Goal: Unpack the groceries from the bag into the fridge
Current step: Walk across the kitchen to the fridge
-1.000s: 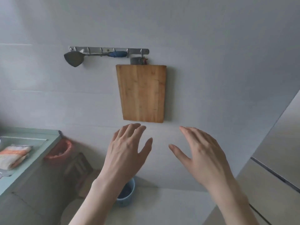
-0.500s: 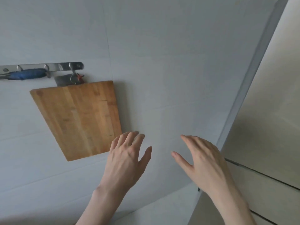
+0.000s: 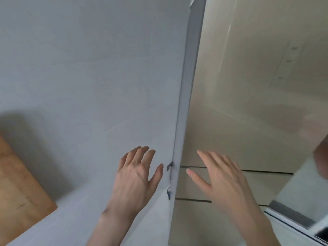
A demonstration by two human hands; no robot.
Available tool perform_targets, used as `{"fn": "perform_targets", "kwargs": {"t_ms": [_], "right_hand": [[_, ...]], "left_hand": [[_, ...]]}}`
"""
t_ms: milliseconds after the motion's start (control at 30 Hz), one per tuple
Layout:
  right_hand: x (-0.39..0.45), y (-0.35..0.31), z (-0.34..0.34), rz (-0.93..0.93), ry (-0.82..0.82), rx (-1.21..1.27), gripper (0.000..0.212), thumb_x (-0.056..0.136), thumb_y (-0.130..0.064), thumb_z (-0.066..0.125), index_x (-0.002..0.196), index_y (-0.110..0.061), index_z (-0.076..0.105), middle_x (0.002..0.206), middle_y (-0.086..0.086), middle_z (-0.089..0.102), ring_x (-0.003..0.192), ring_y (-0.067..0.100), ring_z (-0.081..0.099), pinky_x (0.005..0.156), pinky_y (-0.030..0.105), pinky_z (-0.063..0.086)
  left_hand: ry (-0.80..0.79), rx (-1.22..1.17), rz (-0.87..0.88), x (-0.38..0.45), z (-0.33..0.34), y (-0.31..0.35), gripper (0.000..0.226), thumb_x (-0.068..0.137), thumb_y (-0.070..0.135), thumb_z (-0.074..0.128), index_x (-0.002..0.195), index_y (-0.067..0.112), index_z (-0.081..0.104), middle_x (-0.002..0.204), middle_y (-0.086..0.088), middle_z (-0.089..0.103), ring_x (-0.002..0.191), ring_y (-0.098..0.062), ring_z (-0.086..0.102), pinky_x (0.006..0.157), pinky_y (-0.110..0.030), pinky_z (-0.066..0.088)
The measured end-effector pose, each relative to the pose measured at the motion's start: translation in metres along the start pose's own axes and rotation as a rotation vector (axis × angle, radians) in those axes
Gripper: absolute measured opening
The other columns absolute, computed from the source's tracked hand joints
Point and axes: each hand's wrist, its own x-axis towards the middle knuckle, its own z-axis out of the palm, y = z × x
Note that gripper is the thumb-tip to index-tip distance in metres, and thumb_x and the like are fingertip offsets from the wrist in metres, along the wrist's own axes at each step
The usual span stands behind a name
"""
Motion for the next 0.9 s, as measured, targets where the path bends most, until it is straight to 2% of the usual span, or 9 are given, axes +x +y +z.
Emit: {"fn": "perform_targets", "kwargs": {"t_ms": [200, 300, 400, 533, 667, 767, 900], "right_hand": [[0.018, 0.056, 0.003, 0.086, 0.078, -0.031, 0.069, 0.095, -0.068, 0.038, 0.137, -0.019, 0.061, 0.134, -0.002, 0.066, 0.125, 0.024, 0.062, 0.103, 0.041, 0.049], [0.034, 0.077, 0.006, 0.096, 0.100, -0.029, 0.072, 0.097, -0.069, 0.034, 0.144, -0.018, 0.055, 0.142, 0.000, 0.061, 0.133, 0.024, 0.057, 0.107, 0.043, 0.048], [0.052, 0.095, 0.014, 0.110, 0.156, -0.040, 0.072, 0.099, -0.067, 0.031, 0.149, -0.017, 0.050, 0.151, 0.003, 0.054, 0.142, 0.025, 0.048, 0.111, 0.046, 0.046], [0.080, 0.112, 0.033, 0.153, 0.269, -0.034, 0.069, 0.102, -0.060, 0.039, 0.153, -0.015, 0.044, 0.160, 0.006, 0.043, 0.150, 0.026, 0.038, 0.115, 0.047, 0.041], [0.105, 0.126, 0.049, 0.214, 0.372, -0.032, 0.067, 0.104, -0.054, 0.045, 0.157, -0.015, 0.038, 0.166, 0.009, 0.032, 0.155, 0.029, 0.029, 0.117, 0.050, 0.038], [0.120, 0.137, 0.059, 0.211, 0.337, -0.078, 0.070, 0.104, -0.056, 0.041, 0.163, -0.023, 0.022, 0.172, 0.007, 0.013, 0.159, 0.030, 0.013, 0.120, 0.055, 0.031], [0.131, 0.146, 0.079, 0.215, 0.281, -0.099, 0.076, 0.104, -0.058, 0.042, 0.165, -0.027, 0.011, 0.173, 0.006, 0.002, 0.159, 0.031, 0.006, 0.118, 0.060, 0.031]], "left_hand": [[0.008, -0.072, 0.084, 0.049, 0.038, 0.039, 0.049, 0.098, 0.049, 0.044, 0.128, 0.016, 0.064, 0.128, 0.001, 0.067, 0.124, -0.026, 0.061, 0.102, -0.041, 0.049], [0.062, -0.084, 0.082, 0.074, 0.054, 0.058, 0.049, 0.099, 0.046, 0.046, 0.134, 0.014, 0.060, 0.128, 0.000, 0.065, 0.123, -0.026, 0.060, 0.101, -0.040, 0.049], [0.120, -0.114, 0.018, 0.101, 0.069, 0.077, 0.052, 0.100, 0.043, 0.049, 0.141, 0.010, 0.054, 0.130, -0.004, 0.064, 0.124, -0.027, 0.058, 0.102, -0.042, 0.049], [0.179, -0.127, -0.068, 0.138, 0.090, 0.100, 0.058, 0.101, 0.042, 0.049, 0.147, 0.006, 0.047, 0.130, -0.007, 0.063, 0.122, -0.029, 0.057, 0.102, -0.041, 0.047], [0.129, -0.130, -0.190, 0.165, 0.110, 0.111, 0.064, 0.103, 0.046, 0.045, 0.151, 0.004, 0.040, 0.131, -0.010, 0.062, 0.119, -0.031, 0.058, 0.097, -0.043, 0.049], [0.077, -0.254, -0.221, 0.172, 0.123, 0.118, 0.069, 0.100, 0.048, 0.049, 0.153, 0.006, 0.034, 0.135, -0.007, 0.058, 0.117, -0.031, 0.059, 0.091, -0.043, 0.052], [0.065, -0.626, -0.352, 0.180, 0.133, 0.120, 0.064, 0.099, 0.048, 0.057, 0.151, 0.023, 0.031, 0.141, 0.009, 0.048, 0.123, -0.016, 0.054, 0.092, -0.032, 0.048]]}}
